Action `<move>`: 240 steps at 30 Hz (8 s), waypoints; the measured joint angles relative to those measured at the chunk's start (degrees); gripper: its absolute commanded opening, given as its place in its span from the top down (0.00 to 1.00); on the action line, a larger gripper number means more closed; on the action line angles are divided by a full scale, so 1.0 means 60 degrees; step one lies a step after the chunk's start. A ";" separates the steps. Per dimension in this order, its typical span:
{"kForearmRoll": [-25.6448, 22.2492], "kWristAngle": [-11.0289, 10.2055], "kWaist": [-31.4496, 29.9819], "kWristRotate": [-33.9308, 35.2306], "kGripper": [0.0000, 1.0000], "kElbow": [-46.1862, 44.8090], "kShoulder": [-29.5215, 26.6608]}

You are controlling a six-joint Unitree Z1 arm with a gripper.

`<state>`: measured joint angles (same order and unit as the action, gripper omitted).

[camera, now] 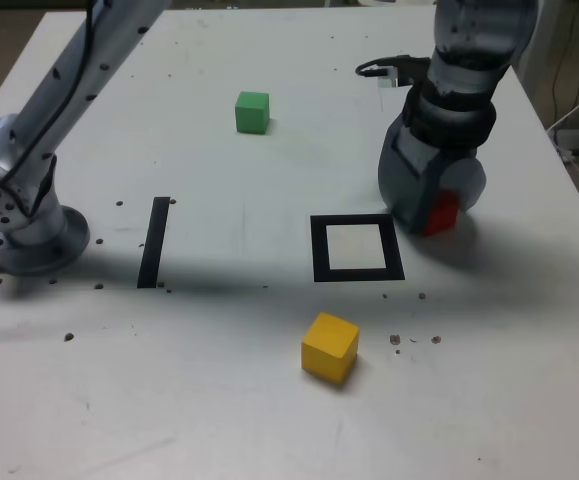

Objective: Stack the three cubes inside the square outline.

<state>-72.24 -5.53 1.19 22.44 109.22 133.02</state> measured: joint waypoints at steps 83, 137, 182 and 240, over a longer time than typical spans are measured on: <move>0.1339 0.0034 -0.2461 -0.1576 0.03 -0.4990 -0.4711; 0.2419 0.0353 -0.5098 -0.2731 0.43 -0.4948 -0.2821; -0.0145 0.0005 -0.1882 -0.1794 0.71 -0.3092 -0.3938; 0.0281 0.0207 -0.0918 -0.1529 0.01 -0.3395 -0.3173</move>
<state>-70.55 -4.29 -4.32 13.27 88.85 113.99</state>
